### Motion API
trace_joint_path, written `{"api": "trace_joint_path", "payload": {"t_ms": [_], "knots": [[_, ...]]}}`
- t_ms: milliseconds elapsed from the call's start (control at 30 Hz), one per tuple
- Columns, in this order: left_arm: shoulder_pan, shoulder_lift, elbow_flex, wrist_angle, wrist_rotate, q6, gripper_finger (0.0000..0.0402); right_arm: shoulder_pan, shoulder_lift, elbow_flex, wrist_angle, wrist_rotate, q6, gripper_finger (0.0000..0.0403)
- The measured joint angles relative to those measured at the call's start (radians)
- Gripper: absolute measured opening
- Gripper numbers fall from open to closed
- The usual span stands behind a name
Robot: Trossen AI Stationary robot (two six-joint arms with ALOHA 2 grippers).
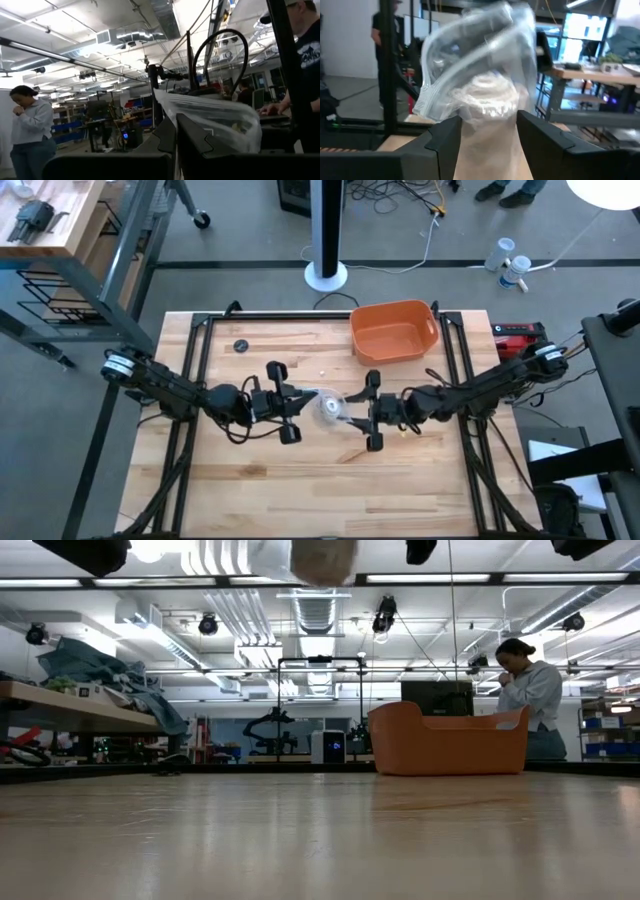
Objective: Roll bandage
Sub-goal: Close the transparent zip bag
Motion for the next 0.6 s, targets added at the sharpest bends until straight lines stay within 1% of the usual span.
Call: {"api": "trace_joint_path", "payload": {"t_ms": [100,167,233,333,367,400,500,600], "knots": [[0.000,0.000,0.000,-0.008,0.000,-0.002,0.0000,0.000,0.000,0.000,0.000,0.010,-0.004,0.0173],[-0.001,0.000,0.000,-0.015,0.000,-0.013,0.0000,-0.001,0.000,0.000,-0.002,0.013,0.000,0.0151],[-0.001,0.000,0.000,-0.023,0.001,-0.027,0.0000,-0.001,0.000,0.000,0.000,0.014,-0.002,0.0111],[-0.001,0.000,0.000,-0.042,0.001,-0.049,0.0000,0.000,0.000,0.000,-0.016,0.013,-0.022,0.0028],[-0.002,0.000,0.000,-0.045,-0.001,-0.061,0.0000,0.003,-0.002,0.000,-0.024,0.014,-0.032,0.0015],[-0.004,0.000,0.000,-0.046,-0.014,-0.075,0.0000,0.006,-0.010,0.000,-0.043,0.023,-0.029,0.0011],[-0.022,-0.014,-0.004,-0.060,-0.116,-0.096,0.0004,0.006,-0.050,0.000,-0.119,0.040,-0.016,0.0003],[-0.041,-0.040,-0.012,-0.125,-0.184,-0.097,0.0019,0.006,-0.114,0.000,-0.222,0.040,0.010,0.0001]]}}
